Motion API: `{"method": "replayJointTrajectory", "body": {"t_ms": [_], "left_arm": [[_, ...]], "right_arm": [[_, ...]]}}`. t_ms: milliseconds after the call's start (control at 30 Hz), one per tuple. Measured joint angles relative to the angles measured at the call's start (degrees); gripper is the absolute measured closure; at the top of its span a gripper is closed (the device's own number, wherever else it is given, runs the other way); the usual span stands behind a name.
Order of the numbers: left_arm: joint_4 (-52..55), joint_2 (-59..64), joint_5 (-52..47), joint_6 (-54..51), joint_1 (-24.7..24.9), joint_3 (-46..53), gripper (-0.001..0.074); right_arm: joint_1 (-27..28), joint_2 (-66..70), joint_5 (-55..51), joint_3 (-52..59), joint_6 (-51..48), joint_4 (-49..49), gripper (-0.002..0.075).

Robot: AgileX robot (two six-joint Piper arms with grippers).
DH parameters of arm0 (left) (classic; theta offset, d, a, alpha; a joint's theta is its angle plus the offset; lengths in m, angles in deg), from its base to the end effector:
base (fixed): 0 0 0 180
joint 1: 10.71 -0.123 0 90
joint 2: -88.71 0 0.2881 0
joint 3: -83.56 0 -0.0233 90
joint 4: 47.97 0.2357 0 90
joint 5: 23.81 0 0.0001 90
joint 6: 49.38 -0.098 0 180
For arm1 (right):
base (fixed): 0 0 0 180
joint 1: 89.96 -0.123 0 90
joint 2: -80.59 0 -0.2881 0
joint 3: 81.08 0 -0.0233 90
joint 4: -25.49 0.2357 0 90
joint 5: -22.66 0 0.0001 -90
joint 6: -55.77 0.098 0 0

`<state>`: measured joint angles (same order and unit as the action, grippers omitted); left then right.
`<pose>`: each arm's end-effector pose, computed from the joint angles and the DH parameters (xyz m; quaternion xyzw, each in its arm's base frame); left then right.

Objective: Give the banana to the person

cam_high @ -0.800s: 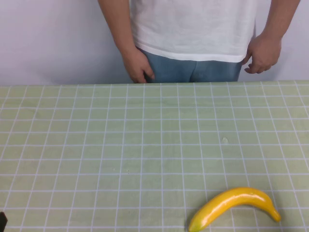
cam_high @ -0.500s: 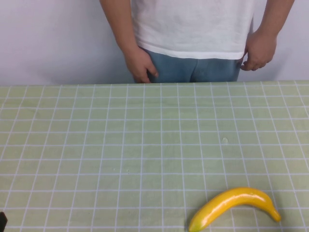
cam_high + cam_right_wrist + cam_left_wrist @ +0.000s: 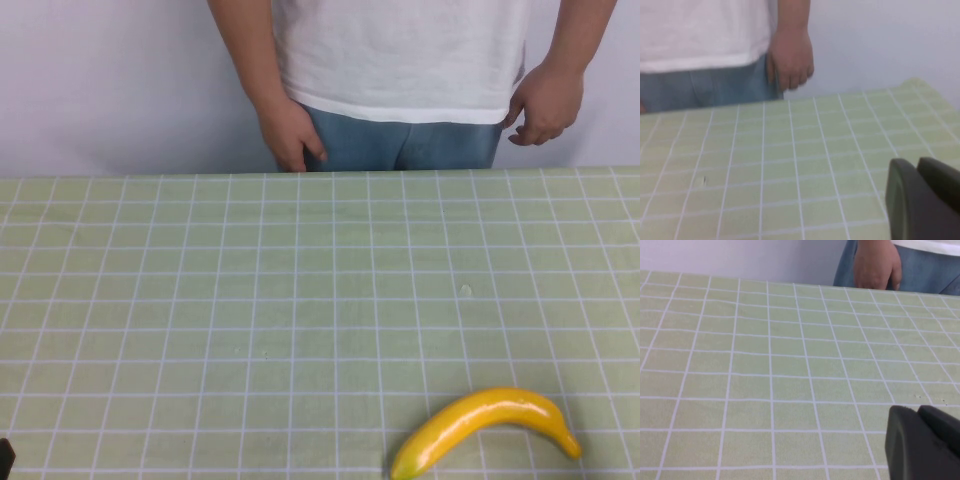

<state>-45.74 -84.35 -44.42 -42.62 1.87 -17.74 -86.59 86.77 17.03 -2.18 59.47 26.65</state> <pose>0.0406 -0.0077 0.1715 0.0510 0.7982 -0.0846 0.5942 0.0443 -0.0024 0.1961 0.0503 0.7097 0.0098 0.7027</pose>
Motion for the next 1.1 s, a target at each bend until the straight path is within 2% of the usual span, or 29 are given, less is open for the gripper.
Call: {"method": "replayJointTrajectory", "body": {"t_ms": [267,533,600,767,800,900,1100], "left_arm": [[0.0,0.0,0.0,0.0,0.0,0.0,0.0732],[0.0,0.0,0.0,0.0,0.0,0.0,0.0732],[0.0,0.0,0.0,0.0,0.0,0.0,0.0732],[0.0,0.0,0.0,0.0,0.0,0.0,0.0732],[0.0,0.0,0.0,0.0,0.0,0.0,0.0732],[0.0,0.0,0.0,0.0,0.0,0.0,0.0732],[0.0,0.0,0.0,0.0,0.0,0.0,0.0732]], "right_arm": [[0.0,0.0,12.7,0.0,0.0,0.1,0.0733],[0.0,0.0,13.8,0.0,0.0,0.4,0.0733],[0.0,0.0,18.4,0.0,0.4,0.9,0.0733],[0.0,0.0,39.4,-0.8,0.6,4.5,0.0733],[0.0,0.0,41.0,-1.9,0.4,5.9,0.0733],[0.0,0.1,37.1,-7.5,-0.7,6.4,0.0733],[0.0,7.1,7.0,-23.8,-1.1,5.8,0.0733]]}}
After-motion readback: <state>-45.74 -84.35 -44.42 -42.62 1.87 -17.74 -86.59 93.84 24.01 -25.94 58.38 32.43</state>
